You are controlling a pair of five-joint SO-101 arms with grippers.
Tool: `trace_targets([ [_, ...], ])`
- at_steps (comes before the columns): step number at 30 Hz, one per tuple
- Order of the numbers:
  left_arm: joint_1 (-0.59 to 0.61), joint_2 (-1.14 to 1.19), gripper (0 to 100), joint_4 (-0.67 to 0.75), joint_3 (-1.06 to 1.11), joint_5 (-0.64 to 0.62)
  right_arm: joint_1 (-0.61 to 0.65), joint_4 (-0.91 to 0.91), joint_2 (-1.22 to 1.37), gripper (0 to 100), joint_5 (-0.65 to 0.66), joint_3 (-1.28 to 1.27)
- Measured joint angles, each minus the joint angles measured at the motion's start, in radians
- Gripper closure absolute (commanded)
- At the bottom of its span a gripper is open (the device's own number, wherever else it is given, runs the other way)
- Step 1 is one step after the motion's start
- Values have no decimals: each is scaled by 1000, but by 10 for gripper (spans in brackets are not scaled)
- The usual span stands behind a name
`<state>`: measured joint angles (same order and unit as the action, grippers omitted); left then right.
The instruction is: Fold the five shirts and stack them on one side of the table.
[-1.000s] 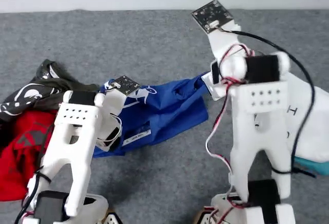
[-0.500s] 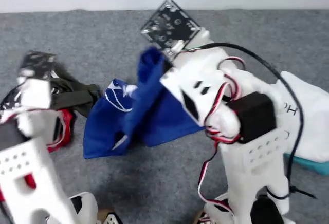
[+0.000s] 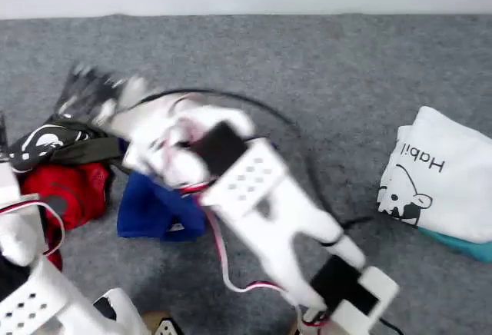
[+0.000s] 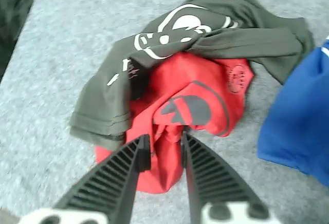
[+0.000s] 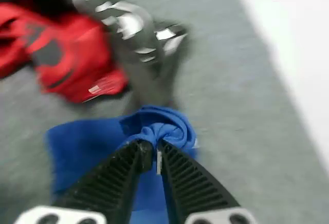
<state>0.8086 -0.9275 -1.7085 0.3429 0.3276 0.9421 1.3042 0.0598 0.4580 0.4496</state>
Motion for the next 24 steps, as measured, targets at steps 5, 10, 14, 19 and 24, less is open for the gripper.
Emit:
trace_targets([
  [5,34,-2,893,-20,0,0,41,83,51,849,0,0],
  [10,35,-2,892,-26,14,0,9,186,46,850,0,0],
  [14,-26,-2,891,-26,60,0,-74,269,-5,850,0,0],
  [19,-189,-2,891,-26,160,0,-221,384,-55,850,0,0],
  [24,-310,-2,819,-9,285,0,-361,451,-63,850,0,0],
])
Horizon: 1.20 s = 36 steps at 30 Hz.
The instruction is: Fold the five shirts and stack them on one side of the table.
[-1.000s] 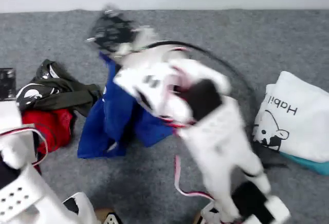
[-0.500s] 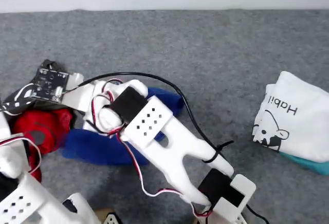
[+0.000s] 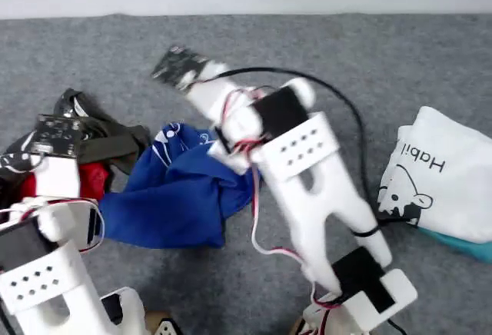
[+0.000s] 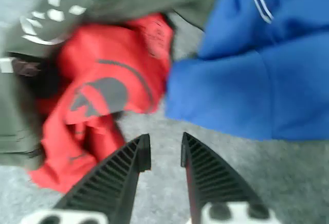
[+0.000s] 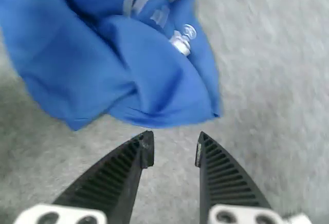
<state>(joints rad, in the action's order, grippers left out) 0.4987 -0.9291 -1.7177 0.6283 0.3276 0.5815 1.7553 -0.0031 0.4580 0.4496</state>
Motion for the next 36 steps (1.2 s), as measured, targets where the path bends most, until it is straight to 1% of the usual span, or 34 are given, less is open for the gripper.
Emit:
trace_targets([
  [2,-9,0,785,25,44,0,-71,0,0,850,0,-3],
  [5,-14,2,782,66,107,0,-176,0,-11,850,0,-37],
  [7,-14,20,781,83,109,0,-238,0,-25,850,0,-69],
  [10,-14,121,782,103,109,0,-305,0,-35,850,0,-121],
  [15,-14,351,783,132,84,-6,-376,2,-35,850,0,-170],
  [19,3,473,783,172,61,-46,-384,2,-35,850,0,-187],
  [26,98,562,781,255,58,-57,-384,2,-35,850,0,-187],
  [36,104,810,780,408,58,-35,-384,2,-35,850,0,-187],
])
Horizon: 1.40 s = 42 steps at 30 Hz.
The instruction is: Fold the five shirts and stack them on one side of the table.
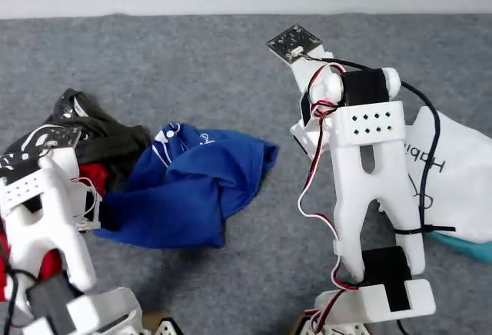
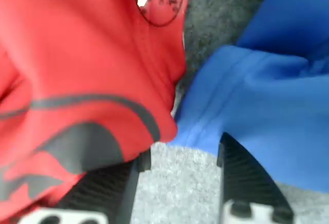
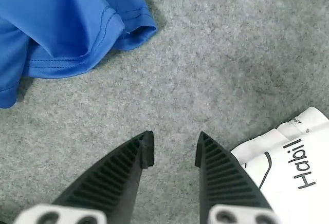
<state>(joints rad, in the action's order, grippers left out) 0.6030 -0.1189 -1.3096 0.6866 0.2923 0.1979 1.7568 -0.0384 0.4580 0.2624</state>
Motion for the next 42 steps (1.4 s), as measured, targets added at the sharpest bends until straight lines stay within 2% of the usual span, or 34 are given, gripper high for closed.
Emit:
trace_targets([
  [4,0,80,780,57,0,0,0,0,0,850,0,0],
  [10,-40,138,782,69,-9,29,0,0,0,850,0,0],
  [29,-212,164,784,18,-23,34,2,0,0,850,-41,0],
  [38,-281,173,848,14,-23,40,2,0,0,850,-44,0],
  [42,-302,173,921,9,-21,40,2,0,0,850,-44,0],
])
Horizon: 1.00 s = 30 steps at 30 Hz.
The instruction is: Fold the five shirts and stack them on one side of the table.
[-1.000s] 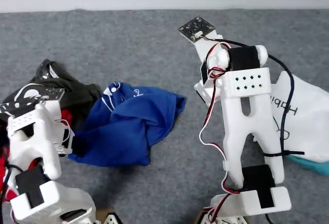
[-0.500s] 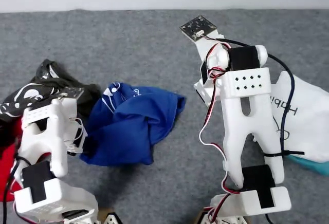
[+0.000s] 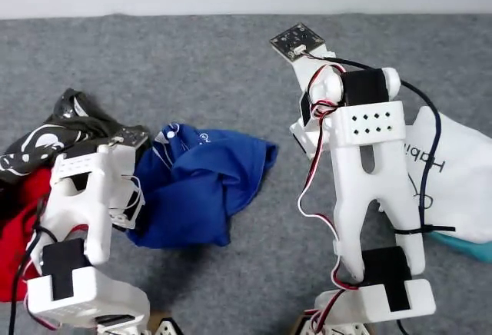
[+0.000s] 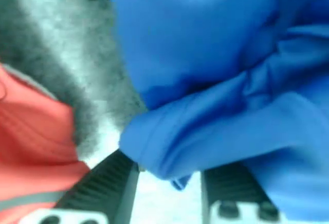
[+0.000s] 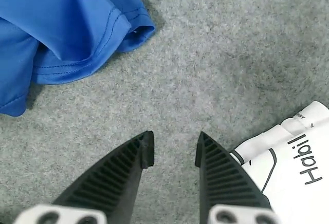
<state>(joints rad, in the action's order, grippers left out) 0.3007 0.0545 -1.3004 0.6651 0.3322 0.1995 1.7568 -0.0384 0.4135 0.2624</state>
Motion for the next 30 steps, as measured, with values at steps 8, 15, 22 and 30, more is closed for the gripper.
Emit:
trace_targets([
  [8,-21,2,995,-12,-2,-5,0,0,0,851,0,0],
  [15,-9,2,995,-212,-264,-31,-2,0,-49,859,0,0],
  [22,2,3,995,-422,-793,-117,-75,0,-137,964,0,0],
  [30,-112,3,995,-434,-1320,-133,-219,0,-166,966,0,0],
])
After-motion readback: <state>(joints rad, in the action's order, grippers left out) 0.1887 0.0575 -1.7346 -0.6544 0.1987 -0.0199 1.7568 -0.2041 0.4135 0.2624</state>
